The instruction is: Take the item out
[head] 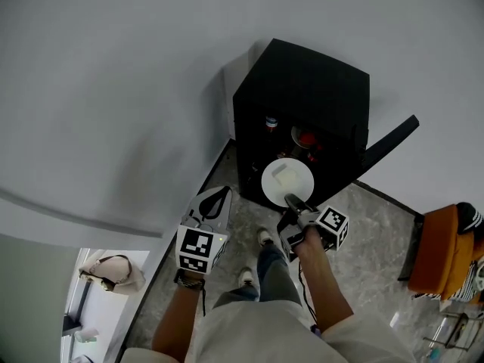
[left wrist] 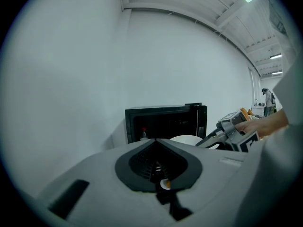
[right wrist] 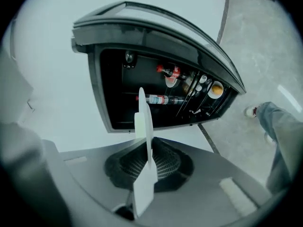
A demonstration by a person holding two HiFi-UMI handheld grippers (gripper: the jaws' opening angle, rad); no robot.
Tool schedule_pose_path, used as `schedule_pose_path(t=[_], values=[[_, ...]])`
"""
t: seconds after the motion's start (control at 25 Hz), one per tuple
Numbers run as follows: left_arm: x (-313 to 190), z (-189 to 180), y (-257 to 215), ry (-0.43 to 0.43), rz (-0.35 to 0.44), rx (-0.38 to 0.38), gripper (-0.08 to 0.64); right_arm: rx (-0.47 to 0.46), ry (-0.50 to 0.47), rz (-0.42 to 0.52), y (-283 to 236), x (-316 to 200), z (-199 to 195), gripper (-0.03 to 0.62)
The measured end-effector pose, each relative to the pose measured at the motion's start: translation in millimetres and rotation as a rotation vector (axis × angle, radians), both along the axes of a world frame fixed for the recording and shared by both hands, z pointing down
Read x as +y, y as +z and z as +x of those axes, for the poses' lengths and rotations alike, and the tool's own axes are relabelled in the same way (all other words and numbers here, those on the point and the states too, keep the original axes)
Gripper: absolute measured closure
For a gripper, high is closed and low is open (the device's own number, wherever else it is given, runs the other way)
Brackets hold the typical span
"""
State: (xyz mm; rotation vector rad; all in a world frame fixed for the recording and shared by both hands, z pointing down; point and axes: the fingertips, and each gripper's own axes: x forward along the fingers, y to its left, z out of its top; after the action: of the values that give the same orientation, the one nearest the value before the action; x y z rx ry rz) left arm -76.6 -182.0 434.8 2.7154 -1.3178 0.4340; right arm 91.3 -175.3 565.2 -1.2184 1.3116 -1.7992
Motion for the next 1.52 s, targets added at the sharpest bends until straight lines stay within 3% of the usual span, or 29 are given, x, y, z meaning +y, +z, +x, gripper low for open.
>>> schedule_pose_path(t=[0.32,1.0,1.52], values=[[27,16,-24,0.067,0.035,0.004,0.558,0.030,0.002,0.066,-48,42,6,0.571],[69,31,-89,0.149,0.171,0.029,0.558,0.005,0.039,0.198,-135,132,11,0.571],[72,49,-86,0.163,0.169,0.018,0.558,0.013,0.009,0.232,-147,134,6,0.571]])
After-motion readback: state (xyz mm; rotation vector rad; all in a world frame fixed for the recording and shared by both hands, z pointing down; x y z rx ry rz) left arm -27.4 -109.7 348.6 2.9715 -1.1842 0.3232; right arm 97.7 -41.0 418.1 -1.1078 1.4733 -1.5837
